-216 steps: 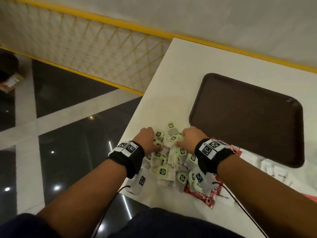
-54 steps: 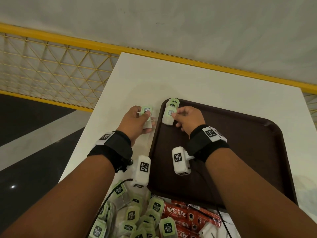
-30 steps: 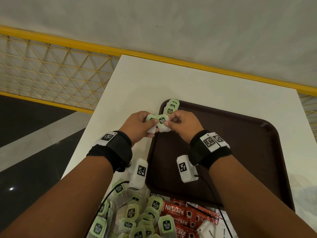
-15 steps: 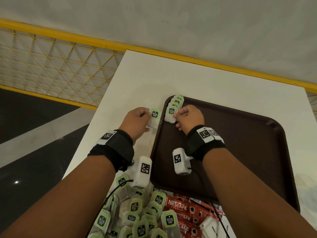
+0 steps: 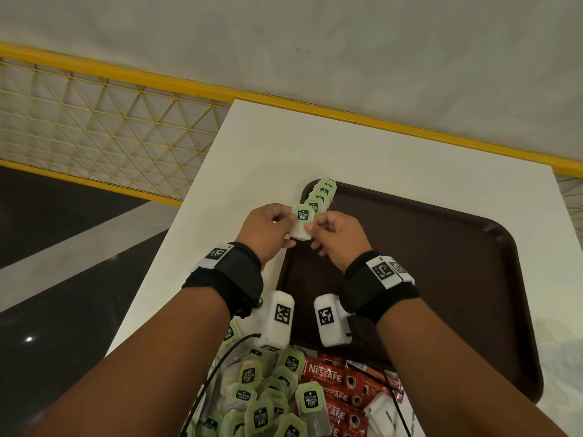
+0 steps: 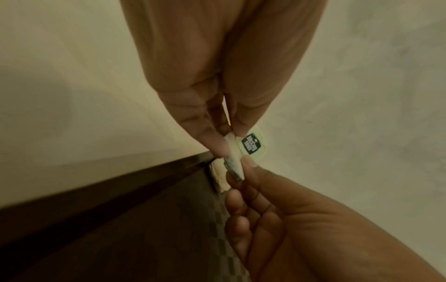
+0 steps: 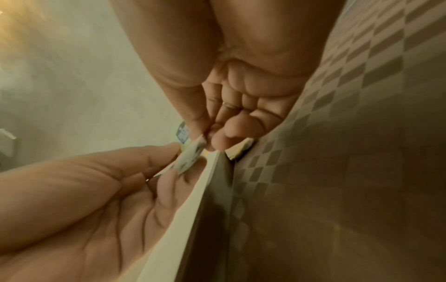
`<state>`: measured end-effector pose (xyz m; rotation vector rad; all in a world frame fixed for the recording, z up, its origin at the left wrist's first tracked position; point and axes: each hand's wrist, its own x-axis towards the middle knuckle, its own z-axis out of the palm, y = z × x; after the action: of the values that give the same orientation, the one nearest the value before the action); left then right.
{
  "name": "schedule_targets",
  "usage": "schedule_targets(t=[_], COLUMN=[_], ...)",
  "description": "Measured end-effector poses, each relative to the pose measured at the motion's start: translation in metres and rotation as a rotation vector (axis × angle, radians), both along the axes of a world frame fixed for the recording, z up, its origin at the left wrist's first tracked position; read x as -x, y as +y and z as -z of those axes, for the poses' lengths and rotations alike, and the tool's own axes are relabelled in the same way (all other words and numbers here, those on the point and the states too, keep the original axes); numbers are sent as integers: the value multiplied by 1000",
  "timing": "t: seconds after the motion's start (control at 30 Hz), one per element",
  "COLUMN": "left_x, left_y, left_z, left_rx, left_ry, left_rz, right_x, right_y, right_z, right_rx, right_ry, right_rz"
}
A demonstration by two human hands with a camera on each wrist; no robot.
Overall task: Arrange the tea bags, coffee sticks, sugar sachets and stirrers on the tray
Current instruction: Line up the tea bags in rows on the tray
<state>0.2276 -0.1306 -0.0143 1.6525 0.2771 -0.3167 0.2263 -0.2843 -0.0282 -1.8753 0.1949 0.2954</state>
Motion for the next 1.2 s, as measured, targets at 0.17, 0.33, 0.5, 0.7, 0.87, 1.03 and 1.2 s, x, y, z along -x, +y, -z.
schedule_targets(t=[0.17,0.33,0.5,0.7,0.87,1.03,1.2], left_x=[3,11,23,56,95,126,143], left_y=[8,18,35,72,96,106,96], left_z=[-3,-8,-17,-23,-20,-14,-7], left_rx=[-152,-167,-203,-337,-574,-826,-989], left_ry=[-36,-11,10,3,-34,26,39], left_rz=[5,26,82,185,370,571,588], right_x=[-8,-15,-16,13,65,120,155], right_y=[-4,-2,-4,-4,4,34,67], right_z=[8,15,11,-14,-44,-57,-51], right_rx=[37,94,185,309,415,516,748], right_ry=[61,118,137,61,35,97,187], right_rz=[100,142,171,17,-344,-667,-790])
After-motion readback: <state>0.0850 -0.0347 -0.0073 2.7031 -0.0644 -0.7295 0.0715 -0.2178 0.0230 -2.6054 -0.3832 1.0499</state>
